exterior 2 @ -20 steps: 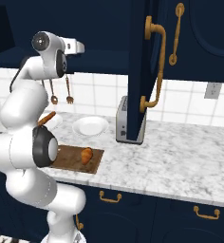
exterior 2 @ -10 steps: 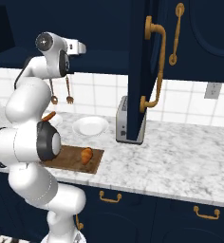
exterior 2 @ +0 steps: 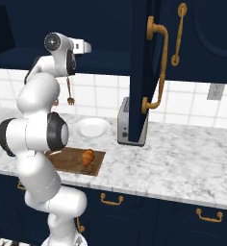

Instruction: From the different types of pastries on the counter, select a croissant and place it on the cutting board. Then retrieve a jar of jam from the cabinet and place it alongside the croissant on the cutting board.

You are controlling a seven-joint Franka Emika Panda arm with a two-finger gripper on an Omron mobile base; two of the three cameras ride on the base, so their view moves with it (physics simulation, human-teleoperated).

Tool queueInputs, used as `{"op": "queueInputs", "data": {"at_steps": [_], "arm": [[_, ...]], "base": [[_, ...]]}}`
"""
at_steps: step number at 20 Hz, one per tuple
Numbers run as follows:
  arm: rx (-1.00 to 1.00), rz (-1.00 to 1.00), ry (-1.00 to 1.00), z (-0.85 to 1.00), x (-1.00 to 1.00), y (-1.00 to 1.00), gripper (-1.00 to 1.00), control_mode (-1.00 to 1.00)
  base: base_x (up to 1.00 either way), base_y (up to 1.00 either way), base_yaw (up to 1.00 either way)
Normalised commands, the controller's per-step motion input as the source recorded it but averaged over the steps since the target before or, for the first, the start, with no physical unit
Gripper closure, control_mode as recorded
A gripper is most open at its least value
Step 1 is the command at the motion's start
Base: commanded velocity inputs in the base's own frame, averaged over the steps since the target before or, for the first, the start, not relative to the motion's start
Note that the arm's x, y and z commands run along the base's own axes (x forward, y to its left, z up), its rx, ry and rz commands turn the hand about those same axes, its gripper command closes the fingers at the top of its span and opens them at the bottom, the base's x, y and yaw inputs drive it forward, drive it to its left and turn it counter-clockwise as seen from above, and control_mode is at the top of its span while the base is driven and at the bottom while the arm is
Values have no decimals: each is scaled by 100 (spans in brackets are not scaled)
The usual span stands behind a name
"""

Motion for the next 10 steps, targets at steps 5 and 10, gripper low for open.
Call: {"op": "queueInputs", "data": {"at_steps": [5, 10], "arm": [[0, 0, 0, 0, 32, 0, -100, -100], [0, 0, 1, -24, 0, 0, -100, -100]], "base": [[0, 0, 0], [0, 0, 0]]}}
